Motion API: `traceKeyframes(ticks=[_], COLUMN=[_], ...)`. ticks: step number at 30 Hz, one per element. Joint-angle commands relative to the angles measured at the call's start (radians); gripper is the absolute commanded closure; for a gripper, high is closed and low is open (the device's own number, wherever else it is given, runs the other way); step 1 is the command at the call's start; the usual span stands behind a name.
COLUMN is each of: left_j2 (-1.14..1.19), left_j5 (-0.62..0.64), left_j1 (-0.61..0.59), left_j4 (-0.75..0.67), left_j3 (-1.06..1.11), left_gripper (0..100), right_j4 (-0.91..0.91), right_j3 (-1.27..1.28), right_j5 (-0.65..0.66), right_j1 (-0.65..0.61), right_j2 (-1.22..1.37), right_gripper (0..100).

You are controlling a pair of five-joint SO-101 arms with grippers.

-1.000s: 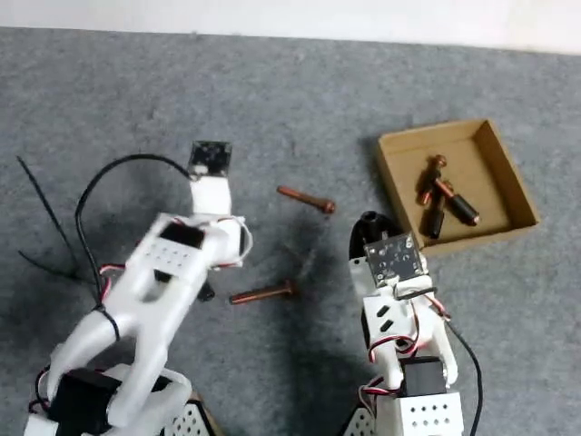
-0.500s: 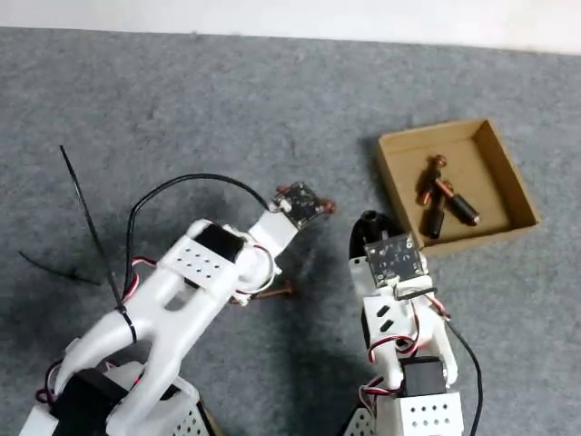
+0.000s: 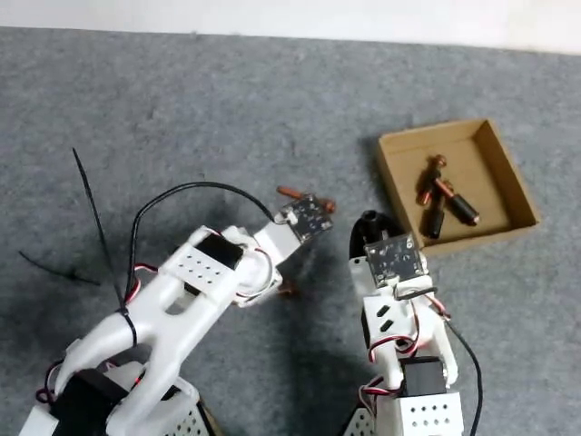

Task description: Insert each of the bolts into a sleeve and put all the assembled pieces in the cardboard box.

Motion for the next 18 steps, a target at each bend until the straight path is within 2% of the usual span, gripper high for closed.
traceKeyframes(ticks=[1, 5, 10, 15, 18], left_j2=[-0.031, -0.031, -0.031, -0.035, -0.041], left_j5=[-0.041, -0.055, 0.011, 0.012, 0.011], left_j1=[0.012, -0.015, -0.013, -0.021, -0.013], left_j4=[-0.058, -0.163, -0.341, -0.339, -0.282], left_j3=[0.004, 0.061, 0.156, 0.159, 0.159], left_gripper=[81, 83, 83, 83, 83], right_j4=[-0.028, -0.028, -0.028, -0.028, -0.028], right_j3=[0.119, 0.119, 0.119, 0.119, 0.119], right_j5=[0.000, 0.000, 0.000, 0.000, 0.000], right_j1=[0.012, 0.012, 0.012, 0.012, 0.012], right_j2=[-0.028, -0.028, -0.028, -0.028, -0.028], right_gripper=[99.4, 99.4, 99.4, 99.4, 99.4])
